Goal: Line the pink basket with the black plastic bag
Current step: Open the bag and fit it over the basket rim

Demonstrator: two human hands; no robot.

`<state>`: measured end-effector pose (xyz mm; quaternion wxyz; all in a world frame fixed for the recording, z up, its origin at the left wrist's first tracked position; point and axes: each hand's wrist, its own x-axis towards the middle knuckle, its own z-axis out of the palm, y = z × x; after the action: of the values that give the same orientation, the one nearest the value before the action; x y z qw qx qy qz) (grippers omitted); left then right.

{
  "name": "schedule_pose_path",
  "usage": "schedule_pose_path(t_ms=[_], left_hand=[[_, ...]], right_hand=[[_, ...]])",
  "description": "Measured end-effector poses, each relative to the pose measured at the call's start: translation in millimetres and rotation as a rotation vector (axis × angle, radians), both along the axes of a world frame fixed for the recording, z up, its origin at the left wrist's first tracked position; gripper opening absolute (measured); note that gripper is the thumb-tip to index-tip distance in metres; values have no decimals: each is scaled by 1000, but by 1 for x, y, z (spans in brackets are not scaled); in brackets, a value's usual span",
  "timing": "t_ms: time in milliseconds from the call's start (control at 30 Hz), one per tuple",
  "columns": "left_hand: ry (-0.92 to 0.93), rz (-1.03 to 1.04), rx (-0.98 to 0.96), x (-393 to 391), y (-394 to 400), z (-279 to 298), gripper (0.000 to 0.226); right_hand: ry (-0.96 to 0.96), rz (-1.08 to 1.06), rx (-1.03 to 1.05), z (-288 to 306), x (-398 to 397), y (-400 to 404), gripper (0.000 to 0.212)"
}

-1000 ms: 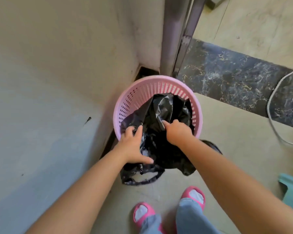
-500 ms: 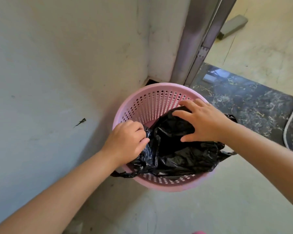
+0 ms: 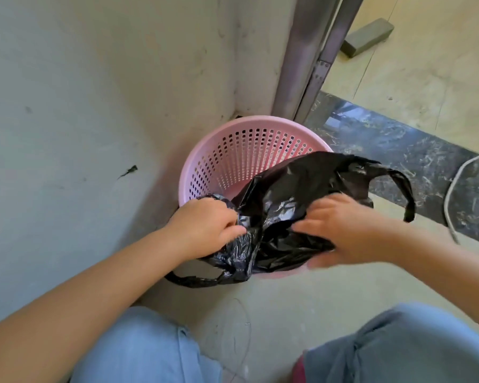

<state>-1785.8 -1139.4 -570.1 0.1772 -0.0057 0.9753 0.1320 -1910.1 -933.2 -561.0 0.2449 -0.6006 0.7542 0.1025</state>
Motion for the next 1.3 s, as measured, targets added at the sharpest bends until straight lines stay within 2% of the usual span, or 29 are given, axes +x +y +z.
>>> schedule_pose_path(t_ms=[67, 133, 200, 233, 267, 333, 400, 433, 533, 567, 633, 733, 767, 833, 900, 933, 1000, 1033, 1100, 1167, 1200, 1267, 1300], left_hand=[[14, -128, -20, 10, 5, 2, 66], [-100, -327, -135, 22, 17, 7, 75], [-136, -422, -218, 30, 25, 6, 52], [-121, -396, -188, 32, 25, 6, 36], [-98, -307, -116, 32, 21, 7, 28], [-28, 96, 154, 32, 7, 11, 26], [61, 542, 385, 30, -13, 11, 21], [100, 723, 425, 31, -22, 6, 20], [170, 1110, 393, 45, -34, -20, 25], [180, 1217, 381, 49, -34, -28, 27], [171, 1318, 305, 54, -35, -43, 29], [159, 1208, 129, 50, -39, -54, 29], [173, 1157, 99, 48, -40, -55, 28], [198, 1111, 107, 44, -41, -60, 26], [192, 1197, 166, 39, -43, -65, 28], [193, 1280, 223, 35, -44, -66, 29], [227, 1518, 436, 25, -47, -67, 29], [246, 1629, 563, 20, -48, -65, 29], [274, 1714, 686, 11, -49, -62, 29], [293, 1672, 671, 5, -47, -59, 31], [308, 1645, 649, 2, -46, -57, 32], [334, 1587, 571, -6, -44, -53, 34], [355, 1542, 515, -8, -42, -50, 35]], right_hand=[[36, 69, 199, -5, 13, 6, 68], [121, 105, 206, -9, 17, 10, 41], [142, 161, 148, -9, 20, 11, 24], [167, 199, 68, -7, 19, 13, 16], [158, 199, -61, -5, 19, 15, 13], [86, 210, -198, -1, 22, 18, 21], [26, 232, -162, 0, 30, 19, 17], [27, 244, -76, -2, 34, 17, 14], [62, 185, 258, -18, 40, 18, 39], [49, 172, 288, -22, 40, 20, 44], [33, 148, 268, -31, 39, 24, 49], [-76, 115, 188, -31, 32, 34, 36], [-134, 71, 141, -28, 28, 37, 32], [-240, -86, -100, -23, 17, 45, 24], [-353, -348, -360, -23, 4, 56, 24], [-516, -605, -421, -23, -3, 61, 30], [-961, -1096, -517, -21, -14, 64, 52], [-1115, -1240, -587, -23, -19, 66, 59], [-1221, -1365, -700, -28, -28, 64, 60], [-1090, -1368, -673, -31, -32, 60, 51], [-915, -1327, -602, -35, -36, 57, 49], [-442, -1165, -443, -39, -41, 48, 40], [-242, -1069, -422, -40, -43, 43, 34]])
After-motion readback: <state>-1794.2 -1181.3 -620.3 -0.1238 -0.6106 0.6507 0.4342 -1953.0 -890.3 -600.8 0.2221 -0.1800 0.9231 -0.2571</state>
